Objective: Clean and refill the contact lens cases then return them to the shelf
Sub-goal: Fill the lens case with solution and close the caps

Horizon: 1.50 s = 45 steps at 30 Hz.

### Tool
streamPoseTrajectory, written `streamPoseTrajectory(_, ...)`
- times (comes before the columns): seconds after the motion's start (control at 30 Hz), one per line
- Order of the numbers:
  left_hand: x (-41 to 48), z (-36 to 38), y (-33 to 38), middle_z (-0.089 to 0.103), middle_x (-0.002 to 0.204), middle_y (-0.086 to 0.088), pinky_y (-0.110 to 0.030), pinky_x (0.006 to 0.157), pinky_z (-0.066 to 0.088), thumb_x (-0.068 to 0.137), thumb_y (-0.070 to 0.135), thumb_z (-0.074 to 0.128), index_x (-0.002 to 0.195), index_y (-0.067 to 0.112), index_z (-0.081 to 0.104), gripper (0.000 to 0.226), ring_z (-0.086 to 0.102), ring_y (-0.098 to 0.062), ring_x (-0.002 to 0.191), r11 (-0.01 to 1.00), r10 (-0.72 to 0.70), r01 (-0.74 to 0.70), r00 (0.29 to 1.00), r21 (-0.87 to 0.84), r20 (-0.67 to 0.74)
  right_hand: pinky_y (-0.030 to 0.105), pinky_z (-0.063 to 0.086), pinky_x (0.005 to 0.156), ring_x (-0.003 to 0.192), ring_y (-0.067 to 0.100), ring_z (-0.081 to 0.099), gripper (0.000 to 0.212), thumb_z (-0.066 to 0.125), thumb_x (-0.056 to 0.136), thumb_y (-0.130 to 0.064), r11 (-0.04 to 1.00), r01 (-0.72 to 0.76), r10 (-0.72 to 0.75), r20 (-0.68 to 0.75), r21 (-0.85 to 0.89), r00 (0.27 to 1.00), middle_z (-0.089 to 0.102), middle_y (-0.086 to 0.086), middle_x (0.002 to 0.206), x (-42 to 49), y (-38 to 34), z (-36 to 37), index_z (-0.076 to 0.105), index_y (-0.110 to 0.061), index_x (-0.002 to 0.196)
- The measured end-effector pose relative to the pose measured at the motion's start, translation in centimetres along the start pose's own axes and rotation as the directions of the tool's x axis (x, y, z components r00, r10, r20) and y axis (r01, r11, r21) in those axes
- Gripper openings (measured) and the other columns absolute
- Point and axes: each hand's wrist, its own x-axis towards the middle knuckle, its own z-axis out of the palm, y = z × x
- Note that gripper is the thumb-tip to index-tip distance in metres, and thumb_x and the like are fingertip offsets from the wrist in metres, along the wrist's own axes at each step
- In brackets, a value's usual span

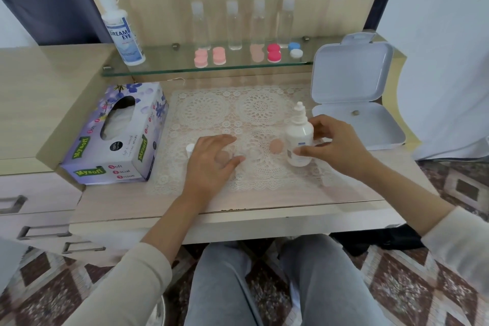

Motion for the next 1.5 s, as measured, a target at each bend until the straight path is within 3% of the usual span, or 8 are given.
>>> streamPoseTrajectory(0.1, 0.5, -0.7, 0.0, 0.066, 0.103, -0.002, -0.016, 0.091, 0.035, 0.083, 0.030, 0.056, 0.098, 0.009, 0.068, 0.029, 0.052, -0.016, 0.098, 0.994, 0.071, -0.061, 0.991, 0.095, -0.111, 0.008, 0.047, 0.072, 0.082, -0.001, 0.059, 0.041, 0.082, 0.064, -0.016, 0.997, 0.016, -0.014, -0.034, 0.069, 0.999, 0.061, -0.014, 0.088, -0.5, 0.0, 0.8, 0.056, -0.019, 0.095)
streamPoseTrajectory(0.2, 0.8, -1.9, -0.6, 0.066, 0.103, -0.006, -0.026, 0.087, 0.038, 0.084, 0.025, 0.050, 0.098, 0.009, 0.068, 0.027, 0.053, -0.023, 0.098, 0.978, 0.036, -0.004, 0.989, 0.210, -0.145, 0.004, 0.043, 0.069, 0.084, 0.001, 0.058, 0.040, 0.081, 0.065, -0.016, 0.994, 0.036, -0.031, -0.049, 0.102, 0.998, 0.061, -0.012, 0.091, -0.8, 0.1, 1.8, 0.056, -0.019, 0.096)
streamPoseTrajectory(0.33, 0.4, -3.1, -2.0, 0.061, 0.113, -0.012, -0.025, 0.092, 0.030, 0.082, 0.010, 0.056, 0.106, 0.006, 0.065, 0.026, 0.050, -0.031, 0.105, 0.958, -0.114, 0.124, 0.992, 0.257, -0.056, 0.006, 0.046, 0.067, 0.085, 0.002, 0.059, 0.045, 0.080, 0.066, -0.013, 0.984, 0.054, -0.041, -0.082, 0.171, 0.996, 0.060, -0.013, 0.093, -1.3, 0.1, 3.0, 0.054, -0.019, 0.102)
streamPoseTrajectory(0.47, -0.3, -4.0, -2.8, 0.063, 0.106, -0.014, -0.038, 0.085, 0.046, 0.083, -0.002, 0.057, 0.108, 0.007, 0.065, 0.028, 0.056, -0.030, 0.088, 0.961, -0.179, 0.173, 0.984, 0.215, 0.007, 0.014, 0.052, 0.072, 0.085, 0.001, 0.060, 0.055, 0.080, 0.066, -0.009, 0.968, 0.083, -0.061, -0.100, 0.238, 0.993, 0.059, -0.014, 0.093, -1.7, 0.1, 3.6, 0.047, -0.033, 0.103)
streamPoseTrajectory(0.67, 1.7, -4.6, 0.8, 0.061, 0.090, 0.002, -0.005, 0.066, 0.041, 0.079, 0.011, 0.069, 0.104, 0.015, 0.063, 0.026, 0.054, 0.001, 0.069, 0.934, -0.356, 0.356, 0.934, -0.037, -0.008, 0.014, 0.052, 0.075, 0.090, 0.003, 0.060, 0.054, 0.077, 0.070, -0.006, 0.950, 0.102, -0.069, -0.119, 0.296, 0.991, 0.059, -0.013, 0.095, -2.3, 0.3, 4.1, 0.046, -0.033, 0.105)
streamPoseTrajectory(0.83, 4.9, -4.8, 8.2, 0.064, 0.082, 0.012, -0.011, 0.069, 0.049, 0.073, 0.011, 0.074, 0.093, 0.018, 0.066, 0.022, 0.058, 0.003, 0.071, 0.935, -0.162, 0.194, 0.978, -0.297, 0.131, 0.018, 0.053, 0.078, 0.095, 0.006, 0.060, 0.052, 0.077, 0.070, -0.008, 0.946, 0.100, -0.068, -0.111, 0.308, 0.991, 0.059, -0.012, 0.095, -2.4, 0.3, 4.2, 0.048, -0.031, 0.107)
streamPoseTrajectory(1.0, 6.4, -3.9, 11.6, 0.063, 0.083, 0.016, -0.012, 0.071, 0.049, 0.072, 0.009, 0.075, 0.090, 0.023, 0.065, 0.025, 0.060, 0.002, 0.075, 0.949, 0.014, 0.059, 0.974, -0.310, 0.227, 0.020, 0.054, 0.077, 0.092, 0.006, 0.060, 0.052, 0.078, 0.069, -0.008, 0.942, 0.099, -0.062, -0.124, 0.320, 0.990, 0.059, -0.013, 0.092, -2.4, 0.3, 4.2, 0.049, -0.027, 0.108)
streamPoseTrajectory(1.5, 6.2, -1.8, 11.6, 0.062, 0.077, 0.014, -0.011, 0.069, 0.049, 0.071, 0.015, 0.077, 0.091, 0.018, 0.067, 0.023, 0.060, -0.004, 0.073, 0.984, -0.008, 0.048, 0.975, -0.172, 0.222, 0.016, 0.052, 0.075, 0.090, 0.001, 0.059, 0.053, 0.079, 0.069, -0.012, 0.948, 0.106, -0.082, -0.092, 0.299, 0.992, 0.058, -0.016, 0.092, -2.1, 0.3, 3.9, 0.046, -0.038, 0.100)
